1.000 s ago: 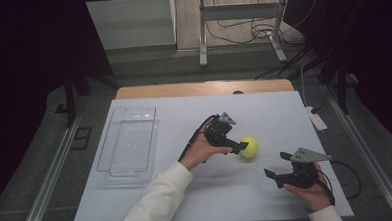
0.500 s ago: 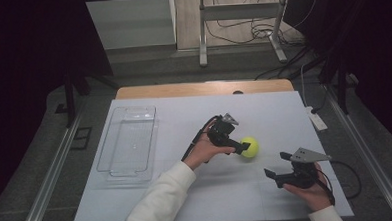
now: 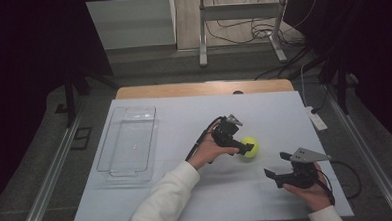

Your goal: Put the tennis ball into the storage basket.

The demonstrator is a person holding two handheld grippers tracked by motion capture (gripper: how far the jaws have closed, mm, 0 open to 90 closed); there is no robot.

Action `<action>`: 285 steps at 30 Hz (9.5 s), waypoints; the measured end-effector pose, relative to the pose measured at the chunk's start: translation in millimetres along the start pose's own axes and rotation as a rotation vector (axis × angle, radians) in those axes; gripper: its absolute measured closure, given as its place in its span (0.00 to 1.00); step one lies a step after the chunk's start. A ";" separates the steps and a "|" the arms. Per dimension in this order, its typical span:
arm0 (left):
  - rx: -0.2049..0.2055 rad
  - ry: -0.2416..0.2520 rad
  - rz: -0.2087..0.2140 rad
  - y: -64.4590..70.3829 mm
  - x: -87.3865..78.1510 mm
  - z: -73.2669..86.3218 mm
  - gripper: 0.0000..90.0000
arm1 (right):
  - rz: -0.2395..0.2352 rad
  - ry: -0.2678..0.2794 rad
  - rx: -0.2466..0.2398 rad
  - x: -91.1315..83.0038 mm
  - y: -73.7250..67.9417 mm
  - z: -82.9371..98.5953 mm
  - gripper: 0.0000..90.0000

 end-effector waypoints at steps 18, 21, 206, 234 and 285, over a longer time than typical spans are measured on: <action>-0.007 -0.025 0.009 5.3 14.3 0.5 0.10 | -0.003 -0.002 -0.001 0.5 -0.3 0.2 0.13; -0.005 -0.034 0.011 5.3 16.9 1.7 0.10 | -0.003 -0.003 -0.001 0.5 -0.4 0.2 0.13; -0.013 0.195 -0.142 -28.6 -100.0 26.8 0.30 | 0.003 -0.001 -0.005 0.2 -1.5 0.1 0.13; -0.026 0.241 -0.199 -42.8 -122.9 22.9 0.30 | 0.004 0.000 -0.005 0.2 -1.0 0.2 0.13; -0.106 0.315 -0.287 -81.3 -162.0 22.7 0.30 | 0.005 0.003 -0.006 -0.2 -1.1 -0.3 0.13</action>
Point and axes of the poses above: each handheld gripper's, and its own axes: x roughly forward along the jaws, z roughly out of its underside, y roughly to its right, the point moved 8 cm from there along x, roughly forward along the jaws, and after that the axes turned 11 degrees about -z, right-handed, at the moved point
